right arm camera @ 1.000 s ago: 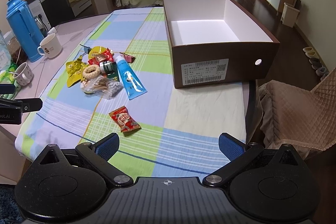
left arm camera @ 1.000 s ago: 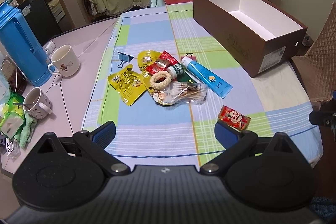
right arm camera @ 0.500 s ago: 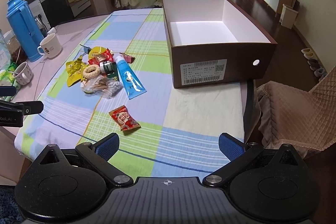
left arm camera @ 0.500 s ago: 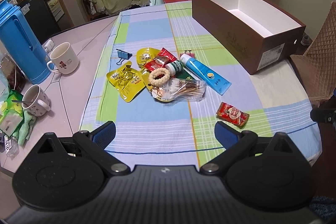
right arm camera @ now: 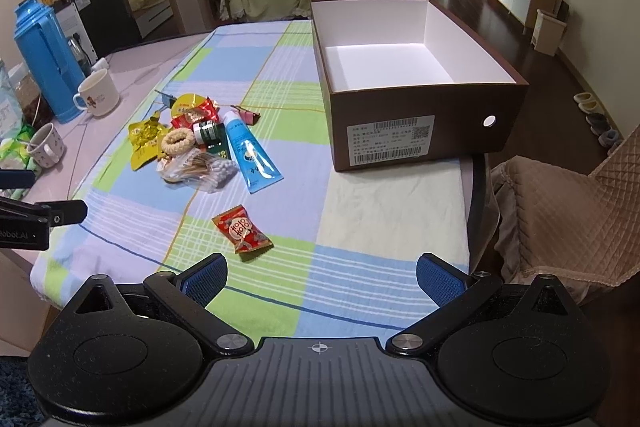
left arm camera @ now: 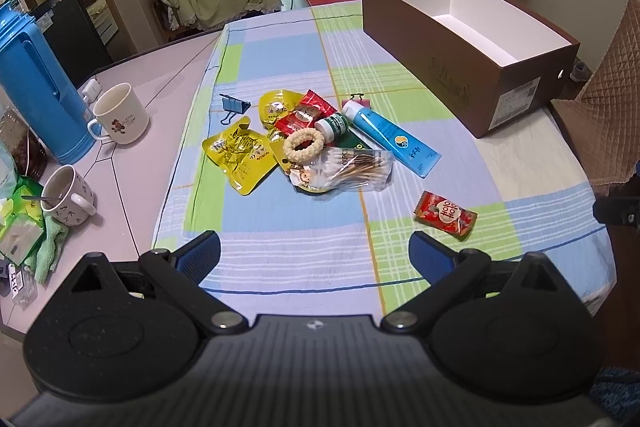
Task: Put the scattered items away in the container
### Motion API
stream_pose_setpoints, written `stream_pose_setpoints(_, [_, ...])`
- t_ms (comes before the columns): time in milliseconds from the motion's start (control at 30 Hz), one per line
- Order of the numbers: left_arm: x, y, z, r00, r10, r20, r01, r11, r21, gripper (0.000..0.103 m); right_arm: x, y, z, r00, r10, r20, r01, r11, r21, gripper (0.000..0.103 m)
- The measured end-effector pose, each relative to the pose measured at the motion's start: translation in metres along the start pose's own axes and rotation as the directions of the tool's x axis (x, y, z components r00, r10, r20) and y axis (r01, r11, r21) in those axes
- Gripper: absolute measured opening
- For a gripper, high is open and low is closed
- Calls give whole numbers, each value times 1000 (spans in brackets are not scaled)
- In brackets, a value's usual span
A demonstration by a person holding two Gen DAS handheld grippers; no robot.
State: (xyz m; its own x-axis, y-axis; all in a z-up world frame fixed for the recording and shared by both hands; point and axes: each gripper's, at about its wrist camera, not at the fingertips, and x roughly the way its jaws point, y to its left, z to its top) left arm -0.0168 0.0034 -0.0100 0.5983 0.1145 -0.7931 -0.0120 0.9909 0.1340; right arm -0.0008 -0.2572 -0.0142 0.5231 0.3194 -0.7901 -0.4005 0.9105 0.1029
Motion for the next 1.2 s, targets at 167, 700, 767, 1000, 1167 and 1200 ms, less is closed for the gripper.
stream_pose_setpoints(167, [4,4,1,1000,-9,-5,9,1000,15,99,-5,0,0,999,13,42,-14,999,34,103])
stream_pose_setpoints(700, [24,31,4,999,-40,-28,41,999,35,99,10,8,3,992,123,22,-124,988,94,103])
stream_pose_setpoints(767, [28,37,5,998,-42,-36,43,999,30,99,16,8,4,990,138,10,-138,985,103,103])
stream_pose_setpoints(1000, [46,56,8,995,-65,-75,67,998,23,99,34,13,11,985,173,25,-174,980,93,103])
stream_pose_setpoints(1167, [57,71,12,993,-79,-93,81,997,19,99,56,24,17,983,180,30,-180,984,3,103])
stream_pose_setpoints(1200, [59,74,12,992,-80,-94,82,996,18,99,61,28,17,984,176,24,-176,984,-31,103])
